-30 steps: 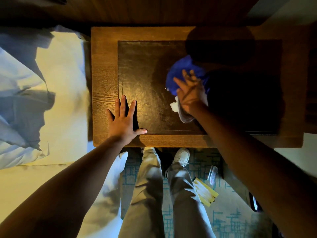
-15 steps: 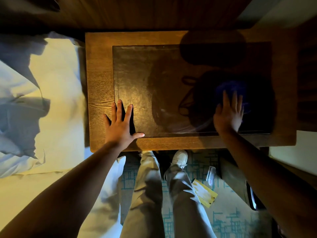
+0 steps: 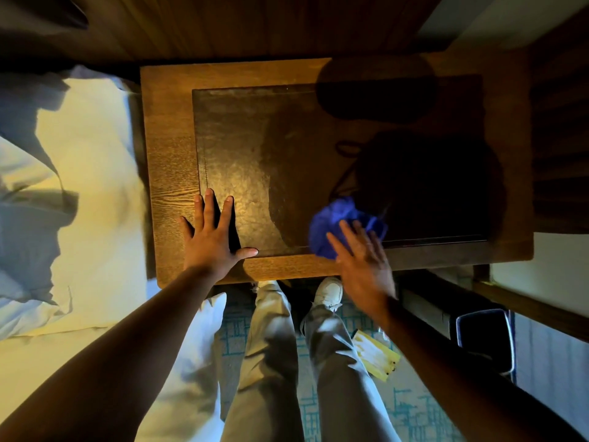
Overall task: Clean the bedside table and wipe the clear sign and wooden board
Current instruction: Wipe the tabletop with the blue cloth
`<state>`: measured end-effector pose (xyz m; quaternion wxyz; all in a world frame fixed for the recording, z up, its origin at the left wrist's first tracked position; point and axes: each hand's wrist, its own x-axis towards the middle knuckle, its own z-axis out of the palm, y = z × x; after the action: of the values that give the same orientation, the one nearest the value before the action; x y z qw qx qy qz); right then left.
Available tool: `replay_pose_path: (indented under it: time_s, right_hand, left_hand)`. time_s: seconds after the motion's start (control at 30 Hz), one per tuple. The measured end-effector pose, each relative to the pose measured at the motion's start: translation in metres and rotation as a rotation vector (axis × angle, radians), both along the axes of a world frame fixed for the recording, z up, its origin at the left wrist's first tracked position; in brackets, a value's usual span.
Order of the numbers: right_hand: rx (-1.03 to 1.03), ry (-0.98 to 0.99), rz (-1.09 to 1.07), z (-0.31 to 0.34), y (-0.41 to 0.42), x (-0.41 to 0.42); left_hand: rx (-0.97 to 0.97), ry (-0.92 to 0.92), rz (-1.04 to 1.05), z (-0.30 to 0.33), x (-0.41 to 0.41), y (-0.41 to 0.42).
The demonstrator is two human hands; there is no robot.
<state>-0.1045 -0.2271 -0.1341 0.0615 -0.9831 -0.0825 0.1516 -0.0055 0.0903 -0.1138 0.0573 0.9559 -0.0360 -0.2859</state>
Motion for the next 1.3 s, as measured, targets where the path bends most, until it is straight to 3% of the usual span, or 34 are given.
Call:
replay_pose_path:
  time_s: [0.2, 0.33, 0.4, 0.57, 0.73, 0.8, 0.97, 1.07, 1.17, 1.3]
  right_hand:
    - [0.015, -0.011, -0.632, 0.007, -0.1, 0.041]
    - [0.091, -0.045, -0.969, 0.004, -0.08, 0.084]
    - [0.116, -0.066, -0.892, 0.003, -0.043, 0.087]
    - [0.116, -0.068, -0.225, -0.004, 0.06, 0.031]
    - [0.037, -0.007, 0.171, -0.002, 0.044, -0.013]
    - [0.006, -0.019, 0.099, -0.004, 0.012, -0.016]
    - [0.029, -0.046, -0.65, 0.004, -0.078, -0.016]
    - [0.081, -0.059, -0.929, 0.001, -0.088, 0.003]
    - [0.137, -0.104, -1.012, -0.003, -0.058, 0.028]
    - [0.191, -0.081, -0.834, -0.004, 0.01, 0.064]
  left_hand:
    - [0.006, 0.005, -0.006, 0.001, 0.0, -0.001]
    - [0.007, 0.005, -0.008, 0.001, 0.0, -0.001]
    - [0.001, 0.003, -0.006, 0.0, 0.0, 0.0]
    - [-0.004, 0.007, 0.003, -0.002, 0.0, 0.001]
    - [-0.014, 0.005, 0.006, 0.001, 0.001, 0.002]
    - [-0.023, 0.001, 0.007, 0.003, 0.001, 0.001]
    - [-0.033, -0.007, 0.01, 0.006, 0.001, 0.0]
    - [-0.03, -0.005, 0.009, 0.005, 0.001, 0.0]
    - [-0.028, -0.004, 0.006, 0.004, 0.001, -0.001]
    - [-0.021, -0.011, 0.001, 0.004, 0.001, 0.0]
